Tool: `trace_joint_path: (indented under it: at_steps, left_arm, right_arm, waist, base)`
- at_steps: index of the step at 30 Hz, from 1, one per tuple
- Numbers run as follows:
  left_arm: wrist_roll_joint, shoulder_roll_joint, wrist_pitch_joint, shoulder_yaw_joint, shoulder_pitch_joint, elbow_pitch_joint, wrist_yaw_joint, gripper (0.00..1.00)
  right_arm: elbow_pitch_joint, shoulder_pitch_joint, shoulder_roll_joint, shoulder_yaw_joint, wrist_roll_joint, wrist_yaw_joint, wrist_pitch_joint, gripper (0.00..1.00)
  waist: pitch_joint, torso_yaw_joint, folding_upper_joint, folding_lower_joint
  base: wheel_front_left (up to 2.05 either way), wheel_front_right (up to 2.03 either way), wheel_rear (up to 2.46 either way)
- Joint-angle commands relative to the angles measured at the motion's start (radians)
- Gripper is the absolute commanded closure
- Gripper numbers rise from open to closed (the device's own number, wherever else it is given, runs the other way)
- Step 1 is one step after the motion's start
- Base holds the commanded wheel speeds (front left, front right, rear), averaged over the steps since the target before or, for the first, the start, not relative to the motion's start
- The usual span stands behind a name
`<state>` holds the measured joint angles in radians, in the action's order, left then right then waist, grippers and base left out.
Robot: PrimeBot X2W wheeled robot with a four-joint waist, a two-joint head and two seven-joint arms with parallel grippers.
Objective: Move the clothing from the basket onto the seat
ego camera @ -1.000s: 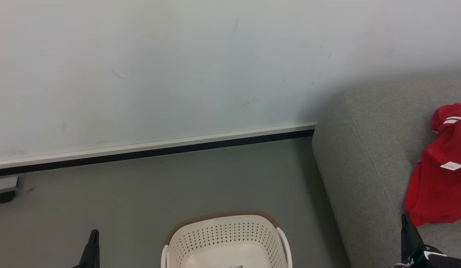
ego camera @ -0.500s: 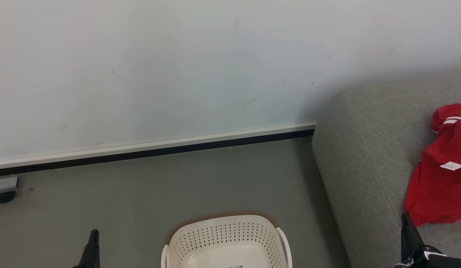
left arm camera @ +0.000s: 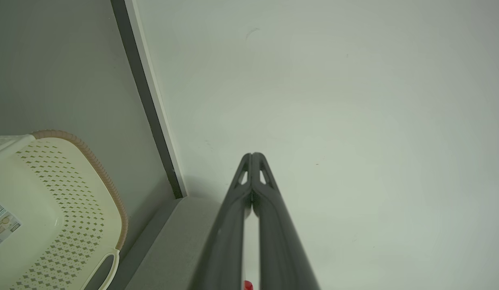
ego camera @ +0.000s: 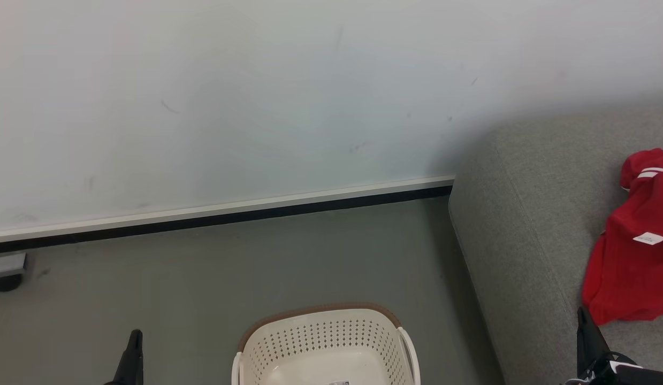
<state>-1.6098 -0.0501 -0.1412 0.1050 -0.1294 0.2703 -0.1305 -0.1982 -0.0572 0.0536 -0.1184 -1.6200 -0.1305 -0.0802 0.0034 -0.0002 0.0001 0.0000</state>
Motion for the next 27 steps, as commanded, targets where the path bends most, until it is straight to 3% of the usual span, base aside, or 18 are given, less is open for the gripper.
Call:
trace_joint_path:
  at_steps: [1,27]
  left_arm:
    - [-0.003,0.001,-0.005,0.003,-0.01,0.001,-0.003,1.0]
    - [-0.003,0.001,-0.005,0.003,-0.01,0.001,-0.003,1.0]
  right_arm:
    - [0.001,-0.009,-0.003,-0.002,0.001,0.0,-0.005,1.0]
    - [0.001,-0.009,-0.004,-0.003,0.003,0.0,-0.006,1.0]
  waist:
    - [0.0,0.0,-0.0001,0.0]
    - [0.0,0.0,-0.0001,0.0]
  base:
    - [0.0,0.0,0.0]
    - [0.0,0.0,0.0]
